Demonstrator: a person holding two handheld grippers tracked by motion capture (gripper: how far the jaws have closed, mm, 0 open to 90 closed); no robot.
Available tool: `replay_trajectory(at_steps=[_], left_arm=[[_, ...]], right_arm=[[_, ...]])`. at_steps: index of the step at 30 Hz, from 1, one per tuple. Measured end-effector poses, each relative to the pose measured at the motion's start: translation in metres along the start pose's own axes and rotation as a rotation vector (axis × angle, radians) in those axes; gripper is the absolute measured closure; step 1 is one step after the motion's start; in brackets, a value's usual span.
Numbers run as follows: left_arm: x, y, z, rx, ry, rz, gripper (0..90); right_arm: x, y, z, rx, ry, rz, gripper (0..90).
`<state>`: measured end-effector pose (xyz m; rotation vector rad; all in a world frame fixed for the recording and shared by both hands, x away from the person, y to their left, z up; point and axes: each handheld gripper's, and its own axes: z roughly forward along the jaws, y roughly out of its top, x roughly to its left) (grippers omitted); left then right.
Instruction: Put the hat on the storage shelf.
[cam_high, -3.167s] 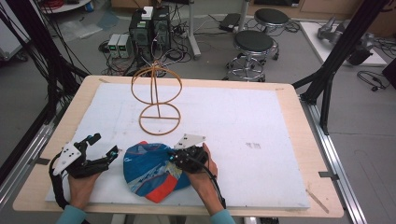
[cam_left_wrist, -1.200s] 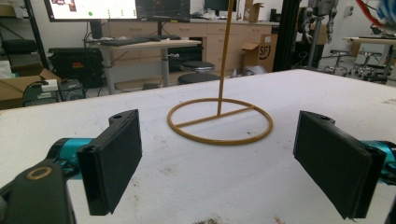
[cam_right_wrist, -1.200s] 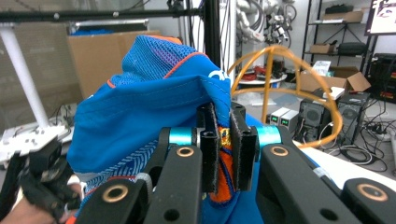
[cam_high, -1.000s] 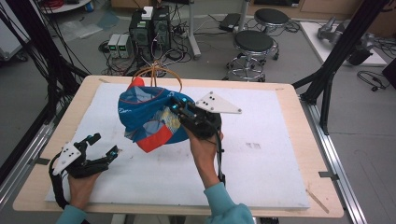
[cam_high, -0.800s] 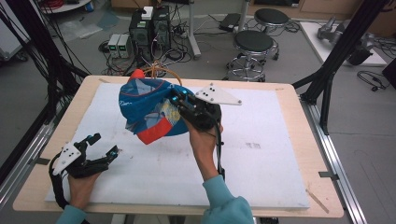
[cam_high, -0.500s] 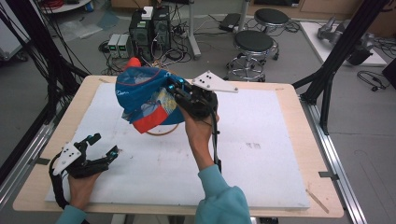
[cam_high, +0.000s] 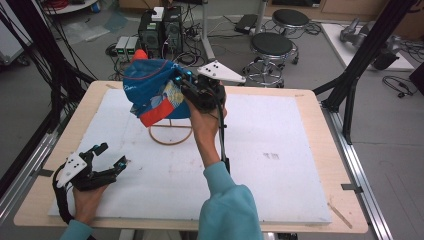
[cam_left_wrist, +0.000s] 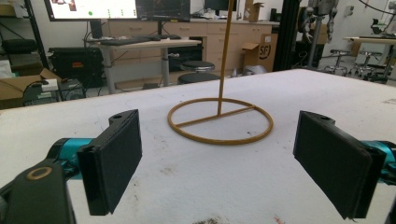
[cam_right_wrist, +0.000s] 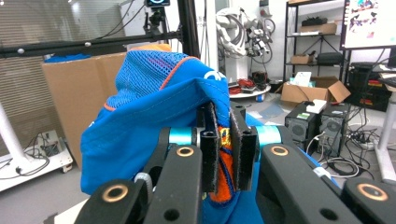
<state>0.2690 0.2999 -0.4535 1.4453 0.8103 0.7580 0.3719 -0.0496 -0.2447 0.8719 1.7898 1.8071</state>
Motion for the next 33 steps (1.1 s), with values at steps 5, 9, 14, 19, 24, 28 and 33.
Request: replay_trajectory(at_steps=[5,9,14,19,24,28,33], left_arm=[[0.000,0.000,0.000,0.000,0.000,0.000,15.8],[0.000,0.000,0.000,0.001,0.001,-0.002,15.8],[0.001,0.000,0.000,0.001,0.001,-0.003,15.8],[0.001,0.000,0.000,0.001,0.001,-0.003,15.8],[0.001,0.000,0.000,0.002,0.001,-0.002,15.8],[0.001,0.000,0.000,0.002,0.000,-0.005,15.8],[0.001,0.000,0.000,0.001,0.000,-0.006,15.8]], right_arm=[[-0.006,0.002,0.011,0.003,-0.023,-0.007,84.7],[-0.009,0.004,0.023,0.011,-0.034,-0.008,84.6],[-0.009,0.009,0.036,-0.002,-0.021,0.011,84.7],[-0.004,0.013,0.042,-0.010,-0.012,0.009,84.7],[-0.003,0.013,0.050,-0.001,-0.017,0.010,84.6],[-0.006,0.010,0.058,0.004,-0.030,0.026,84.6],[-0.007,0.010,0.062,0.008,-0.040,0.001,84.6]])
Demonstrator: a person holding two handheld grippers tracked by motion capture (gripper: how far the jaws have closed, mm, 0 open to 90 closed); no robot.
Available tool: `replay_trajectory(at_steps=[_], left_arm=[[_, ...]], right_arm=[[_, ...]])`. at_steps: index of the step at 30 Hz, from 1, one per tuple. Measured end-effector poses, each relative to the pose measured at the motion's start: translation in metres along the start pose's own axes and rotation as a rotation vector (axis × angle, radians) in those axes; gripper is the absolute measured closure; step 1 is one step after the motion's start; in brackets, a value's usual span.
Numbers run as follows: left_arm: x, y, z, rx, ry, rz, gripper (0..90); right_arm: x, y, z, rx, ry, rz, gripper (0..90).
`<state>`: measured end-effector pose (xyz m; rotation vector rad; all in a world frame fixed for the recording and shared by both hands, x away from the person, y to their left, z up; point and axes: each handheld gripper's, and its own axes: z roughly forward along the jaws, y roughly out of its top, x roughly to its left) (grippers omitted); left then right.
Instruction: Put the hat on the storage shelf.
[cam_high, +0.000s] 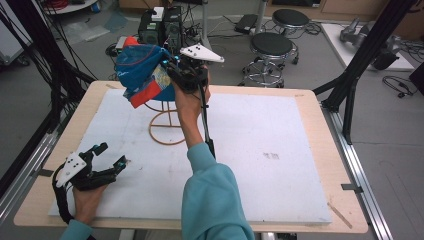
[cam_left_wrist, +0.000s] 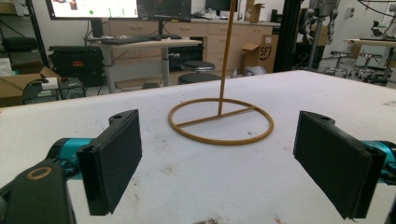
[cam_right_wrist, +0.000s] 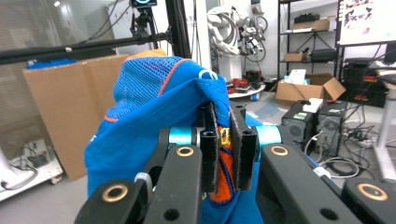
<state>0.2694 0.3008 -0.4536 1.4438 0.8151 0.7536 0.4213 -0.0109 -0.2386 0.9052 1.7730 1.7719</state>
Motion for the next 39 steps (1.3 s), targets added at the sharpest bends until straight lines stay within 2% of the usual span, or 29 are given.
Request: replay_trajectory(at_steps=[2,8,11,20,26,29,32,36,37,38,39], left_arm=[[0.000,0.000,0.000,0.001,0.000,0.001,15.8],[0.000,0.000,0.000,0.000,0.000,0.000,15.8],[0.000,0.000,0.000,0.001,-0.001,0.001,15.8],[0.000,0.000,0.000,0.001,-0.001,0.002,15.8],[0.000,0.000,0.000,0.000,0.000,0.003,15.8],[0.000,0.000,0.000,0.001,0.000,0.003,15.8],[0.000,0.000,0.000,0.001,0.001,0.003,15.8],[0.000,0.000,0.000,0.001,0.000,0.005,15.8],[-0.001,0.000,0.000,0.000,0.001,0.004,15.8],[-0.001,0.000,0.000,0.000,0.000,0.002,15.8],[0.000,0.000,0.000,0.002,0.000,0.004,15.8]], right_arm=[[-0.002,-0.001,0.001,0.023,-0.022,-0.029,84.5],[-0.009,-0.002,0.000,0.051,-0.060,-0.032,84.2],[-0.011,-0.005,0.003,0.089,-0.086,-0.061,84.1],[-0.019,-0.008,0.003,0.111,-0.116,-0.078,82.4],[-0.026,-0.017,0.002,0.141,-0.113,-0.077,77.2],[-0.029,-0.020,0.000,0.141,-0.094,-0.065,69.0],[-0.029,-0.020,0.000,0.149,-0.089,-0.068,67.2],[-0.031,-0.020,-0.002,0.152,-0.077,-0.057,60.4],[-0.032,-0.020,-0.003,0.153,-0.073,-0.057,56.5],[-0.031,-0.020,-0.004,0.157,-0.066,-0.048,48.8],[-0.031,-0.020,-0.004,0.157,-0.066,-0.048,48.8]])
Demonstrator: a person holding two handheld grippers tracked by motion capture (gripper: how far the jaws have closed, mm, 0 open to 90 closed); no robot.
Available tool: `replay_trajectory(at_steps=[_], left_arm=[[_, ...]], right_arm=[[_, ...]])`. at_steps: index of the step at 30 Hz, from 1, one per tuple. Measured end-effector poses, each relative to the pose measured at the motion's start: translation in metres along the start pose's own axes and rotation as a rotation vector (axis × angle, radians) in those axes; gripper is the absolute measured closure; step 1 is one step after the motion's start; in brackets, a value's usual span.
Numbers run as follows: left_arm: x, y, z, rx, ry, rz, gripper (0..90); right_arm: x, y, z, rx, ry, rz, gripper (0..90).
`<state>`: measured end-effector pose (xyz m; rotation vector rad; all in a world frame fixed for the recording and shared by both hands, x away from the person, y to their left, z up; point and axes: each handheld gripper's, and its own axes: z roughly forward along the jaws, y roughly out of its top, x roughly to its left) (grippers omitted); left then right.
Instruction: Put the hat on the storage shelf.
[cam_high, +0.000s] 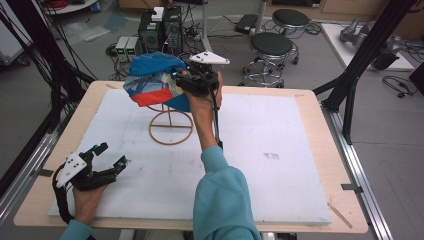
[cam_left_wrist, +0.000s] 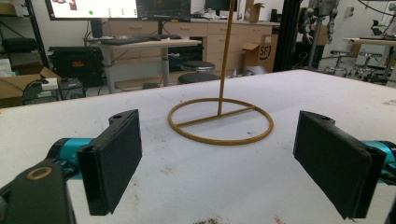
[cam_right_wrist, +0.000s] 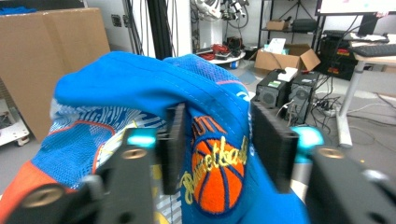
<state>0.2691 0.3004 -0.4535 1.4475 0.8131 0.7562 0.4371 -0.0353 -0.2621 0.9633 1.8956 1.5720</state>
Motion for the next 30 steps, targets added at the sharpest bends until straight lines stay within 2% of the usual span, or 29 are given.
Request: replay_trajectory(at_steps=[4,5,8,12,20,23,30], left_arm=[[0.000,0.000,0.000,0.000,0.000,0.001,15.8],[0.000,0.000,0.000,-0.003,0.001,-0.002,15.8],[0.000,0.000,0.000,0.001,0.001,-0.002,15.9],[0.000,0.000,0.000,-0.001,0.002,0.000,15.9],[-0.001,0.000,0.000,-0.003,0.001,0.001,15.9],[-0.001,0.000,0.000,-0.002,0.001,0.003,15.9],[-0.001,0.000,0.000,-0.001,0.001,0.007,15.9]], right_arm=[[0.003,-0.001,-0.002,0.020,0.025,-0.022,39.5],[0.005,-0.002,-0.003,0.017,0.026,-0.029,33.9],[0.007,-0.004,-0.003,0.020,0.042,-0.033,28.7],[0.010,-0.006,-0.008,0.024,0.054,-0.075,19.5],[0.012,-0.006,-0.021,0.004,0.053,-0.096,12.1],[0.012,-0.005,-0.029,0.002,0.058,-0.098,12.1],[0.008,-0.009,-0.060,-0.030,0.044,-0.119,12.1]])
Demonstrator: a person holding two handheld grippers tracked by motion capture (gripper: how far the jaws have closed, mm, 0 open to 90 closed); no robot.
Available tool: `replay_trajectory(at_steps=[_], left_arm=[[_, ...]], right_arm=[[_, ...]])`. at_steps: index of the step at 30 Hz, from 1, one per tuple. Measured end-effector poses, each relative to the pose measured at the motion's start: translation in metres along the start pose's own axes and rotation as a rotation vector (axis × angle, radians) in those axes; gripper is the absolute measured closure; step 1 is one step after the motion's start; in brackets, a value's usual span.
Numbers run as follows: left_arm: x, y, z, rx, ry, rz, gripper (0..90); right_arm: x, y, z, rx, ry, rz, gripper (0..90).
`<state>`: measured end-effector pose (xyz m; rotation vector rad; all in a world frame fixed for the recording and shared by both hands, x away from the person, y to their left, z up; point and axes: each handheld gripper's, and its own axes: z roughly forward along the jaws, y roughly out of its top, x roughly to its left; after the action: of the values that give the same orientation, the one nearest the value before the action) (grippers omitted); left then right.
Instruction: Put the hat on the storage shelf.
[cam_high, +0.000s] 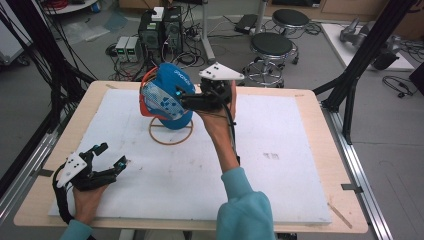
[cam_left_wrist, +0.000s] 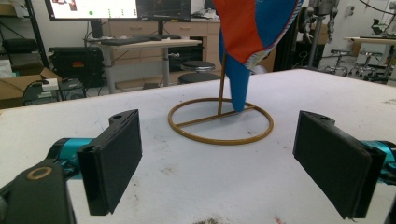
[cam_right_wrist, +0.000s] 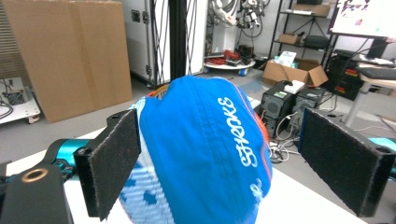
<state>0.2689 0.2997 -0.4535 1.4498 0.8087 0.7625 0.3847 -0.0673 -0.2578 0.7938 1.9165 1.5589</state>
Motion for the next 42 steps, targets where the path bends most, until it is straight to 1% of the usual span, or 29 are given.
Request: replay_trajectory(at_steps=[1,2,4,5,6,7,10,13,15,17,20,22,24,25,26,27,30,31,32,33,34,36,37,38,39,40,42], left_arm=[[0.000,0.000,0.000,0.000,0.000,0.001,15.9],[0.000,0.000,0.000,0.001,0.000,0.001,15.9],[0.000,0.000,0.000,0.000,0.000,0.000,15.9],[0.000,0.000,0.000,0.000,0.000,-0.001,15.9],[0.000,0.000,0.000,-0.001,0.000,-0.001,15.9],[0.000,0.000,0.000,0.000,0.000,0.000,15.9],[0.000,0.000,0.000,0.002,-0.001,0.002,15.9],[0.000,0.000,0.000,0.001,-0.001,0.002,15.9],[0.000,0.000,0.000,0.002,-0.001,0.002,15.9],[0.000,0.000,0.000,0.001,0.000,0.002,15.9],[0.000,0.000,0.000,0.000,0.002,-0.004,15.9],[0.000,0.000,0.000,0.001,0.004,-0.007,15.9],[0.000,0.000,0.000,0.001,0.006,-0.007,15.9],[0.000,0.000,0.000,0.002,0.005,-0.005,15.9],[0.000,0.000,0.000,0.001,0.005,-0.007,16.0],[0.000,0.000,0.000,0.002,0.006,-0.006,15.9],[0.000,0.000,0.000,0.005,0.006,-0.002,16.0],[0.000,0.000,0.000,0.005,0.006,-0.002,15.9],[0.000,0.000,0.000,0.006,0.005,-0.001,16.0],[0.000,0.000,0.000,0.005,0.006,0.000,16.0],[0.000,0.000,0.000,0.004,0.006,0.001,16.0],[-0.001,0.000,0.000,0.003,0.008,0.001,15.9],[0.000,0.000,0.000,0.003,0.006,0.002,16.0],[-0.001,0.000,0.000,0.003,0.006,0.002,16.0],[-0.001,0.000,0.000,0.003,0.006,0.003,15.9],[-0.001,0.000,0.000,0.002,0.006,0.003,15.9],[-0.001,0.000,0.000,0.005,0.005,0.009,15.9]], right_arm=[[-0.001,-0.003,-0.009,-0.006,-0.010,0.001,12.1],[-0.001,-0.004,-0.012,-0.006,-0.013,0.001,12.1],[-0.004,-0.008,-0.025,-0.016,-0.023,-0.002,12.1],[-0.006,-0.013,-0.038,-0.023,-0.038,0.000,12.1],[-0.007,-0.016,-0.044,-0.029,-0.042,-0.007,12.1],[-0.007,-0.016,-0.044,-0.029,-0.042,-0.007,12.1],[-0.010,-0.024,-0.061,-0.033,-0.061,-0.006,12.1],[-0.012,-0.034,-0.080,-0.057,-0.082,-0.002,12.1],[-0.014,-0.044,-0.093,-0.074,-0.091,-0.001,12.1],[-0.015,-0.053,-0.103,-0.084,-0.103,0.002,12.1],[-0.018,-0.073,-0.118,-0.080,-0.125,0.019,12.1],[-0.019,-0.084,-0.125,-0.076,-0.137,0.035,12.1],[-0.020,-0.097,-0.131,-0.060,-0.148,0.052,11.9],[-0.021,-0.103,-0.134,-0.067,-0.152,0.059,11.9],[-0.021,-0.108,-0.137,-0.052,-0.157,0.069,11.9],[-0.021,-0.113,-0.140,-0.045,-0.165,0.064,11.9],[-0.017,-0.130,-0.148,-0.047,-0.164,0.059,11.9],[-0.015,-0.138,-0.151,-0.042,-0.163,0.063,11.9],[-0.014,-0.150,-0.155,-0.047,-0.163,0.060,11.9],[-0.014,-0.150,-0.155,-0.047,-0.163,0.060,11.9],[-0.013,-0.157,-0.158,-0.045,-0.165,0.062,11.9],[-0.010,-0.174,-0.164,-0.049,-0.179,0.063,11.9],[-0.009,-0.180,-0.166,-0.045,-0.182,0.068,11.9],[-0.008,-0.193,-0.170,-0.043,-0.201,0.079,11.9],[-0.008,-0.199,-0.171,-0.045,-0.208,0.085,11.9],[-0.008,-0.199,-0.171,-0.045,-0.208,0.085,11.9],[-0.007,-0.209,-0.174,-0.039,-0.221,0.093,11.9]])
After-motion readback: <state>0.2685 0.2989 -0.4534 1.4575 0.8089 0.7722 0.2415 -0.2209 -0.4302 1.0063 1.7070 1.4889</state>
